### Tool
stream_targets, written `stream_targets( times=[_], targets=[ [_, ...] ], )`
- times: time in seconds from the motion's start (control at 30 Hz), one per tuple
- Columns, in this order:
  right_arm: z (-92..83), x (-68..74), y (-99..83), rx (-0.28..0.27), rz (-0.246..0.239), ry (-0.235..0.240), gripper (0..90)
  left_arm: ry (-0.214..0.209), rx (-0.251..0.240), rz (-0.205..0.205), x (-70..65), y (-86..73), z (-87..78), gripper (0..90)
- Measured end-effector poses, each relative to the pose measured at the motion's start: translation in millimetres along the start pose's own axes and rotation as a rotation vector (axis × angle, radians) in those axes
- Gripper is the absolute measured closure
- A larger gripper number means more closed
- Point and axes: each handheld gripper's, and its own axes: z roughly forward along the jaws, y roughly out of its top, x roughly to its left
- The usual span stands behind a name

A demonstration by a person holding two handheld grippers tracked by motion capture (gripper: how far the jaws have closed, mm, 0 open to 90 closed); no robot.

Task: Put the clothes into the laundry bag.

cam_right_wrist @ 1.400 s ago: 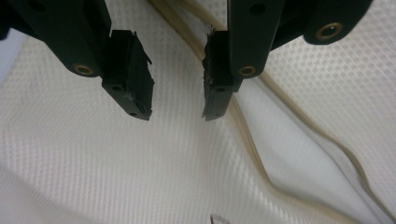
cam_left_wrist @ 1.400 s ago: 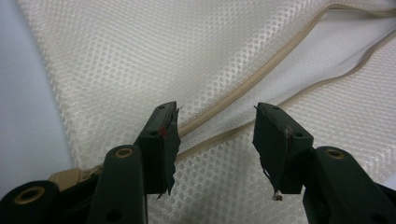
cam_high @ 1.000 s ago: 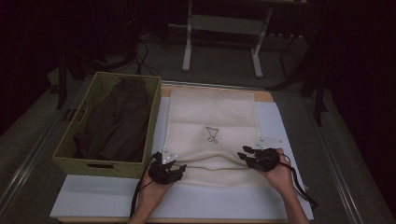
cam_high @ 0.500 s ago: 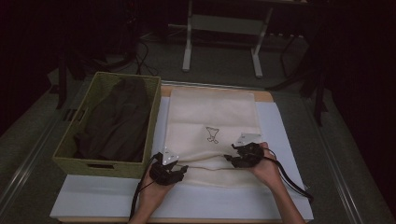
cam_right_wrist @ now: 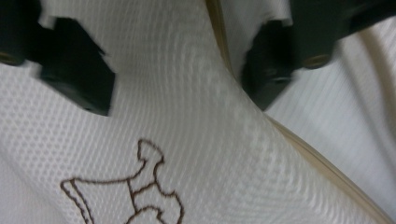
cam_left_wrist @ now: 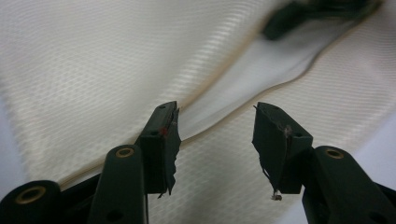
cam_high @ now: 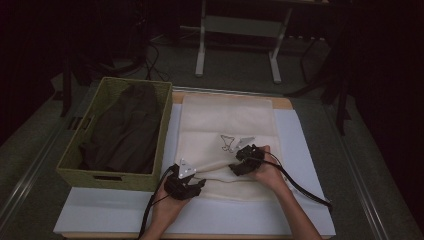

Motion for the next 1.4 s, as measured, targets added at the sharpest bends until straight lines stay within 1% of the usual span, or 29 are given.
stream_targets(
  times=[0.03,0.07,0.1,0.13,0.17,0.2,0.23,0.27,0.3,0.33,0.37,0.4,0.47,0.53,0.6,0.67,0.7,0.77,0.8,0.87,1.0,1.13,1.23,1.33,1.4],
  targets=[
    [2.1,-1.3,3.6,-0.008,-0.002,0.001,37.2,-0.006,0.003,0.009,-1.5,0.0,0.8,50.8],
    [3.5,-2.3,6.7,-0.004,0.003,0.007,42.0,-0.008,0.004,0.011,-2.6,-0.2,1.7,50.9],
    [4.7,-3.3,8.9,0.000,-0.001,0.005,45.0,-0.013,0.012,0.017,-3.6,-0.8,3.5,51.2],
    [6.5,-4.3,12.6,-0.002,0.001,-0.004,51.4,-0.017,0.018,0.019,-4.1,-1.4,5.2,51.5],
    [7.9,-5.8,15.2,-0.005,0.001,0.001,56.5,-0.016,0.023,0.023,-4.5,-2.3,6.9,52.1],
    [9.5,-7.4,17.8,-0.004,0.005,-0.005,62.3,-0.016,0.031,0.026,-4.8,-3.2,8.5,52.7],
    [11.3,-8.8,20.1,-0.008,0.010,-0.021,67.9,-0.016,0.040,0.025,-5.2,-4.1,10.1,52.9],
    [12.8,-10.9,22.6,-0.011,0.012,-0.032,71.4,-0.018,0.046,0.031,-5.5,-5.0,11.6,53.2],
    [13.8,-12.8,25.0,-0.017,0.026,-0.043,74.6,-0.014,0.052,0.037,-6.5,-5.7,13.0,53.4],
    [14.3,-15.6,27.4,-0.027,0.039,-0.057,78.5,-0.007,0.054,0.049,-7.3,-6.4,14.3,53.6],
    [14.5,-18.6,29.9,-0.036,0.048,-0.068,80.3,0.000,0.054,0.061,-8.2,-6.9,15.1,53.8],
    [14.0,-21.3,32.7,-0.046,0.061,-0.079,81.4,0.006,0.056,0.074,-8.3,-7.1,15.4,54.4],
    [10.6,-26.3,38.6,-0.065,0.078,-0.112,83.3,0.006,0.055,0.080,-7.0,-7.2,15.9,54.6],
    [2.8,-32.2,44.4,-0.094,0.123,-0.133,83.9,0.010,0.056,0.087,-5.6,-7.1,16.1,54.6],
    [-7.9,-38.4,49.8,-0.143,0.159,-0.135,84.4,0.012,0.053,0.089,-5.0,-7.1,16.4,54.5],
    [-19.0,-43.3,55.1,-0.166,0.174,-0.143,84.5,0.022,0.052,0.093,-4.9,-7.2,16.8,54.3],
    [-24.3,-44.8,57.7,-0.173,0.174,-0.151,84.6,0.024,0.053,0.095,-4.8,-7.1,16.8,54.2],
    [-34.3,-47.0,63.0,-0.189,0.168,-0.148,84.6,0.027,0.053,0.103,-4.5,-6.8,17.2,54.1],
    [-38.4,-47.4,65.7,-0.192,0.155,-0.158,84.6,0.029,0.050,0.101,-4.1,-6.6,17.9,54.0],
    [-45.5,-47.6,71.2,-0.202,0.137,-0.160,84.7,0.030,0.050,0.100,-3.1,-6.1,18.7,53.8],
    [-55.2,-48.2,79.8,-0.212,0.132,-0.161,84.7,0.020,0.057,0.091,-1.5,-5.4,18.2,53.8],
    [-62.0,-47.5,85.8,-0.221,0.122,-0.149,84.6,0.023,0.073,0.090,-1.7,-3.2,18.0,53.7],
    [-65.3,-47.0,88.5,-0.208,0.112,-0.141,84.6,0.015,0.096,0.074,-1.4,-0.1,17.7,53.8],
    [-68.3,-47.1,90.4,-0.191,0.092,-0.133,84.5,0.008,0.129,0.072,-1.3,3.8,17.2,53.7],
    [-69.1,-47.4,90.4,-0.181,0.085,-0.125,84.5,0.003,0.162,0.076,-0.6,7.0,16.4,53.7]
  ],
)
